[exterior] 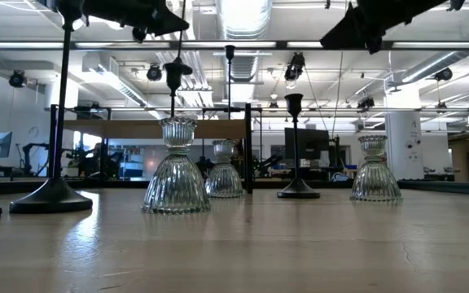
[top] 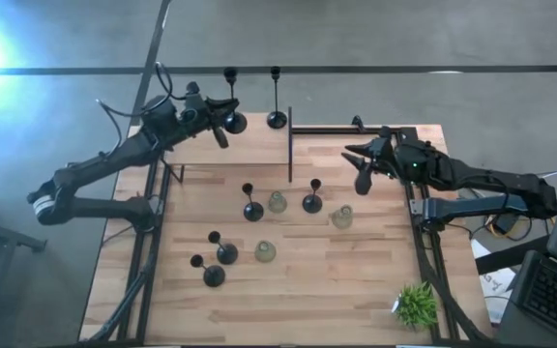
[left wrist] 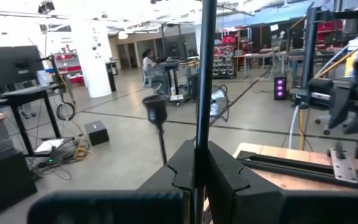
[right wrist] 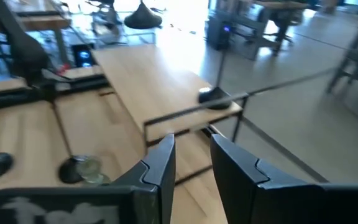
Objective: Pick & Place candle stick holders
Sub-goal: Put the large black candle holder on the shelf
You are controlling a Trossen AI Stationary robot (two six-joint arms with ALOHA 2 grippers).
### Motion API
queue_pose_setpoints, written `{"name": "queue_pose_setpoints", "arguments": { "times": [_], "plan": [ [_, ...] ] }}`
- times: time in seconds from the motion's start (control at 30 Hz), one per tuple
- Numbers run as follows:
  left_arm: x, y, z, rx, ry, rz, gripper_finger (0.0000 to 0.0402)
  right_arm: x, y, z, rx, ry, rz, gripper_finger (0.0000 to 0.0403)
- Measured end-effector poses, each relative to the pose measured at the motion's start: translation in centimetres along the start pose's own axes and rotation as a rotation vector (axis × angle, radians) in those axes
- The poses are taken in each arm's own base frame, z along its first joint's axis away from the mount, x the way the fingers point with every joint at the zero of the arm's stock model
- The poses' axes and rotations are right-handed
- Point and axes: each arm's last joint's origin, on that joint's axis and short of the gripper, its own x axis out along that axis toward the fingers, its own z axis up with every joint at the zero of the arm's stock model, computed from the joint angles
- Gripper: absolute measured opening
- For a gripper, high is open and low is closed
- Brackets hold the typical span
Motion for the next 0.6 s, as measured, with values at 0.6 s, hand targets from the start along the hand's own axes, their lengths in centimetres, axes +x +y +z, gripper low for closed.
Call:
{"name": "queue_pose_setpoints", "arguments": {
  "times": [0.6],
  "plan": [
    [1.1, 4.9, -4.1, -0.096, -0.019, 0.164, 0.0019, 0.9, 0.1, -2.6, -0.008, 0.010, -0.017, 0.0085]
  ]
}}
